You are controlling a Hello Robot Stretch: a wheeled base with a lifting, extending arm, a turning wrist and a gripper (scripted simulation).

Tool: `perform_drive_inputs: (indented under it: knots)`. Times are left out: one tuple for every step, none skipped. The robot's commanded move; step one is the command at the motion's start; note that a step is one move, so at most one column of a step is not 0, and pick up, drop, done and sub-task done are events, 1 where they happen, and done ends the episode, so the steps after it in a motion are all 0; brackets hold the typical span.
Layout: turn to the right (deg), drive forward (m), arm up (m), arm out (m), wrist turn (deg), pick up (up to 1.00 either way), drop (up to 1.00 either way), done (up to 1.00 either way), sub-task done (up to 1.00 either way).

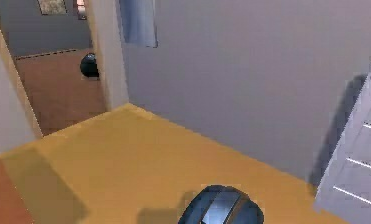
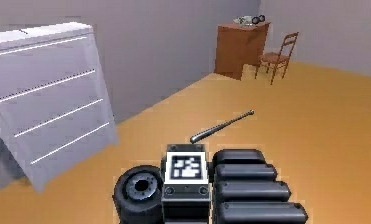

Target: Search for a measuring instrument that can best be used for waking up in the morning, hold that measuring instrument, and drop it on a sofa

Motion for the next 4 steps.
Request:
perform_drive_inputs:
  knots:
    - [0.0,0.65,0.00,0.00,0.0,0.00,0.00,0.00,0.00]
    - [-36.0,0.00,0.00,0.00,0.0,0.00,0.00,0.00,0.00]
    - [0.0,1.00,0.00,0.00,0.0,0.00,0.00,0.00,0.00]
    - [0.0,1.00,0.00,0.00,0.0,0.00,0.00,0.00,0.00]
